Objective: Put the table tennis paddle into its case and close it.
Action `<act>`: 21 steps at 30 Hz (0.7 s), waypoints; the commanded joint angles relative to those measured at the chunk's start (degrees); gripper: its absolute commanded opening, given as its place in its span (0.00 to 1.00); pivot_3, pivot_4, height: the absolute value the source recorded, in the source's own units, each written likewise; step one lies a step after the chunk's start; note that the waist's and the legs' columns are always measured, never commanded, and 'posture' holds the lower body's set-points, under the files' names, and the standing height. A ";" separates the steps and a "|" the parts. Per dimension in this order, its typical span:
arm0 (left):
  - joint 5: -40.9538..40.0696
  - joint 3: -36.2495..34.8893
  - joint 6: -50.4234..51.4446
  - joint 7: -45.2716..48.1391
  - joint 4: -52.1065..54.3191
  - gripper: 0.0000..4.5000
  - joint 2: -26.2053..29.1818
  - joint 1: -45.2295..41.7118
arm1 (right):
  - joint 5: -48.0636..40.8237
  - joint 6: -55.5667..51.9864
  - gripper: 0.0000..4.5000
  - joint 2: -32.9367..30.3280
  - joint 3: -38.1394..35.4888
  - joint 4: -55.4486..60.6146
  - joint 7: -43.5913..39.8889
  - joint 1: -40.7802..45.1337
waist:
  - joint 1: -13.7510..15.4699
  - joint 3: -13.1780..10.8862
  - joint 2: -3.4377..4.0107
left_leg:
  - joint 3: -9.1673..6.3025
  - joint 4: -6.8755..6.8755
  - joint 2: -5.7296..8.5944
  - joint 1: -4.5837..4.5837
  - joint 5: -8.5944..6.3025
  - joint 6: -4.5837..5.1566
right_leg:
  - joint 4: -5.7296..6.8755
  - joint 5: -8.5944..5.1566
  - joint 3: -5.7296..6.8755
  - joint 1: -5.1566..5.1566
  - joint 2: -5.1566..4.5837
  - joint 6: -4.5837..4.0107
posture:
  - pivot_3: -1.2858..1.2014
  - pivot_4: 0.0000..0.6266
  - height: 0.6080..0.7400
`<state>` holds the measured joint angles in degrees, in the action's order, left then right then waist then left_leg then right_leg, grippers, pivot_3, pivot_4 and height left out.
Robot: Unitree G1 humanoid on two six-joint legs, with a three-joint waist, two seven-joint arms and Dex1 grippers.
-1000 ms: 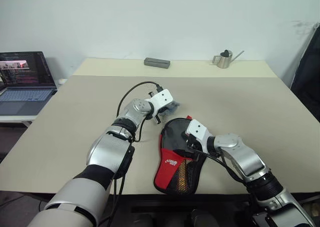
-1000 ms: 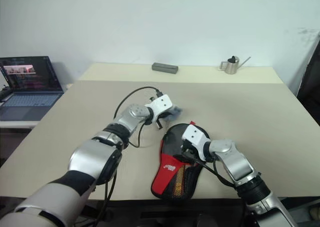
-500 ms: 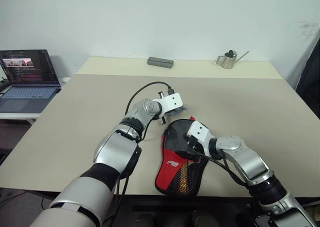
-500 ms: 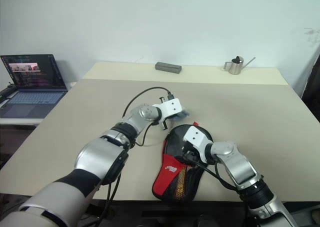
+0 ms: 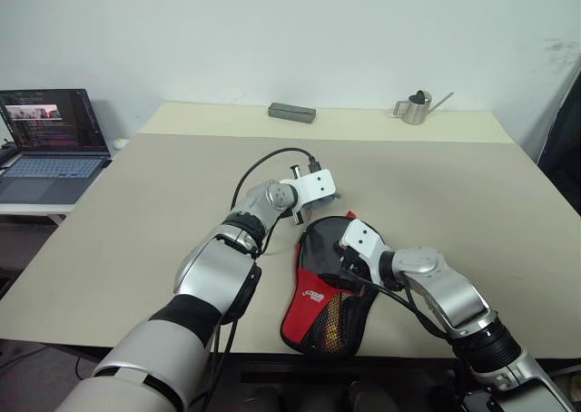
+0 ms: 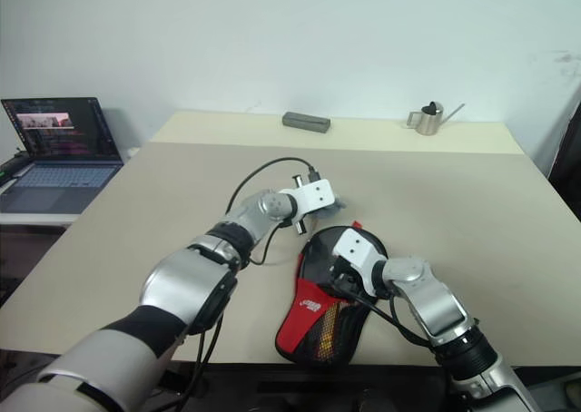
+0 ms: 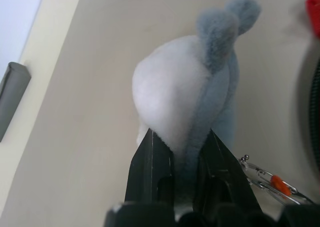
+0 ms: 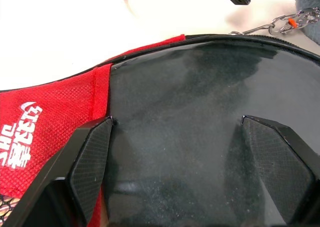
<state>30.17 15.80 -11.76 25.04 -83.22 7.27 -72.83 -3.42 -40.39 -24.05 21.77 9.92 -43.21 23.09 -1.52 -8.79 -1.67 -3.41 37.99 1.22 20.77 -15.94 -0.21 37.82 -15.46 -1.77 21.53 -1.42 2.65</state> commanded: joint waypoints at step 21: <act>-1.11 -2.42 -1.03 -12.93 3.99 0.03 -3.10 -10.88 | 0.44 -4.68 1.00 0.59 6.67 -2.50 -0.71 -5.39 | -0.65 -0.84 -0.12 | 0.17 -0.20 0.00 0.58 -0.09 -0.20 | -0.02 -0.02 -0.24 0.77 0.05 0.06 | 0.52 0.24 1.00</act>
<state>29.96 14.72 -11.28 16.72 -83.75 4.07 -77.99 -3.99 -40.42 -23.24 21.75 12.28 -43.26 22.46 -2.17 -9.63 -1.80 -3.23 37.79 1.21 21.36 -16.04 -0.40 37.79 -15.47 -2.01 22.30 -1.37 2.71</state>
